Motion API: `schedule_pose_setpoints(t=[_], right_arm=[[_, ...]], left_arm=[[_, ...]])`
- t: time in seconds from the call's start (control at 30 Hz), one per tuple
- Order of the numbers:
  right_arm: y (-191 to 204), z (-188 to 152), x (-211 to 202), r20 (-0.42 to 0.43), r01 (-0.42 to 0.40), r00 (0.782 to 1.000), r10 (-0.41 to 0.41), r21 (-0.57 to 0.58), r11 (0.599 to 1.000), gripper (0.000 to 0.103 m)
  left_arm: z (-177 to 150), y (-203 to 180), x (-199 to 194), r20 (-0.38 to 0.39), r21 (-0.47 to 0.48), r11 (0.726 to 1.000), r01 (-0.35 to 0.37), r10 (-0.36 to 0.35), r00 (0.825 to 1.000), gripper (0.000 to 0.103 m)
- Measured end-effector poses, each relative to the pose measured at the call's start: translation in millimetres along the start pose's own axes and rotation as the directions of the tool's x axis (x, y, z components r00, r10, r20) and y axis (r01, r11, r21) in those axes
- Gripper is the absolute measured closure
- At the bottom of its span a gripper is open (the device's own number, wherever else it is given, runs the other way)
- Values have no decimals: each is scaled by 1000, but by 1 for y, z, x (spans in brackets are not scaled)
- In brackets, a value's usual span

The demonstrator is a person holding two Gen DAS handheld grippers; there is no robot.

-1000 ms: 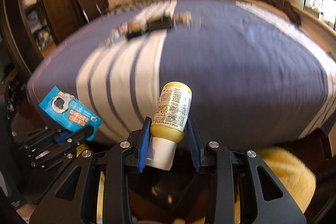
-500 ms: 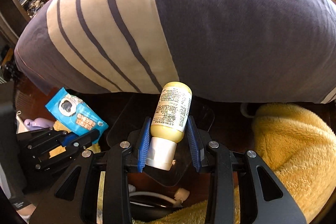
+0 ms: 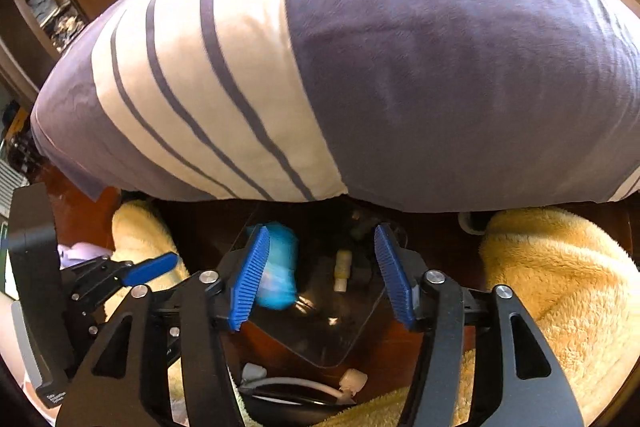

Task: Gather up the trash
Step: 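Lower both tools over the floor bin and release the wipe pack and bottle, then raise both tools back over the bed items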

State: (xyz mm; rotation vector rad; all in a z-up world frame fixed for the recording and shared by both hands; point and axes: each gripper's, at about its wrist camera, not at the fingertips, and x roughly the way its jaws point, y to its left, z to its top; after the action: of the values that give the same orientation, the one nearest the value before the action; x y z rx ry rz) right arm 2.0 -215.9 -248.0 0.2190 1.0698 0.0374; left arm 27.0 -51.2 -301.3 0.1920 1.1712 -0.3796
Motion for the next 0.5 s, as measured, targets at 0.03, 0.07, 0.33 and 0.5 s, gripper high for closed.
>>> schedule_pose_setpoints(t=[0.03,0.07,0.33,0.5], right_arm=[[3,2,0,8,2,1000,-2,2,1000,41],[4,3,-3,18,3,1000,-4,5,1000,39],[-2,16,-45,172,14,985,-18,26,1000,17],[-8,39,-86,310,33,950,-38,21,999,16]], left_arm=[[0,0,-1,7,3,1000,-1,1,1000,53],[1,-1,-5,18,8,1000,-8,8,1000,50],[24,15,-57,169,-7,998,-67,67,983,23],[45,33,-102,310,-59,993,-104,118,943,15]])
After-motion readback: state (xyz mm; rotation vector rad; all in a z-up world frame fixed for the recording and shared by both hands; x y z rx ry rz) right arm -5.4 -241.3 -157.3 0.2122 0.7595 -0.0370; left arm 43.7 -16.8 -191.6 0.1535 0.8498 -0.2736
